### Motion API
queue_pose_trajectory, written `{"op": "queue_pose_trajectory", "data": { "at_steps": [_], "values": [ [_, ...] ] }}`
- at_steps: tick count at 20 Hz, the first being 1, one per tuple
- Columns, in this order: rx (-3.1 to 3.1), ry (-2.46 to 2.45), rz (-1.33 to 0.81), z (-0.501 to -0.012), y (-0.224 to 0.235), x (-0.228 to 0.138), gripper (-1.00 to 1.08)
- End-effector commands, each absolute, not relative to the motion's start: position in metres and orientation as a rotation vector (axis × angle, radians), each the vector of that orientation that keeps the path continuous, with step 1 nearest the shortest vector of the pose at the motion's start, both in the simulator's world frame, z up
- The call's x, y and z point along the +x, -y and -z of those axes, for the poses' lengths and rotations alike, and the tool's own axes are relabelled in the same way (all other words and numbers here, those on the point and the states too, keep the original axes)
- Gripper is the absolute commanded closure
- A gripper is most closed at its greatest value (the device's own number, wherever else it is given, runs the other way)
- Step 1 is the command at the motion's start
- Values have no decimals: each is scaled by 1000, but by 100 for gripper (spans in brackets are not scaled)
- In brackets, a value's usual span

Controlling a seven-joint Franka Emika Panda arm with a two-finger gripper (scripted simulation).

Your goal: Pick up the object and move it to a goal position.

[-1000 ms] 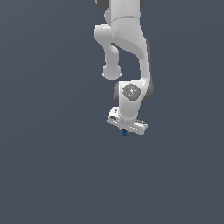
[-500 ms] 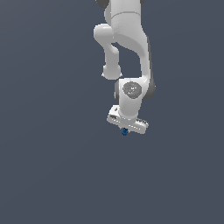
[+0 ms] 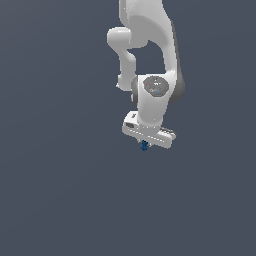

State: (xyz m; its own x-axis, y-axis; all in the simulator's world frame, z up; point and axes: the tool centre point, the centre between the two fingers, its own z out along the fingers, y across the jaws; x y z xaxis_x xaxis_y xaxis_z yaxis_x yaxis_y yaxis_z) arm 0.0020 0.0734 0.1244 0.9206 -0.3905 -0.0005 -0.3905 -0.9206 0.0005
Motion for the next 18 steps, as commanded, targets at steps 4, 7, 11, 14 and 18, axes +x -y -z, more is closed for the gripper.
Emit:
{"op": "queue_pose_trajectory", "data": {
  "at_steps": [4, 7, 11, 14, 18],
  "values": [
    [3078, 626, 0, -182, -74, 14, 108],
    [3078, 626, 0, -214, -74, 21, 108],
    [3078, 626, 0, -255, -75, 30, 108],
    [3078, 626, 0, -285, -75, 37, 108],
    [3078, 626, 0, -322, -76, 46, 108]
  ]
}}
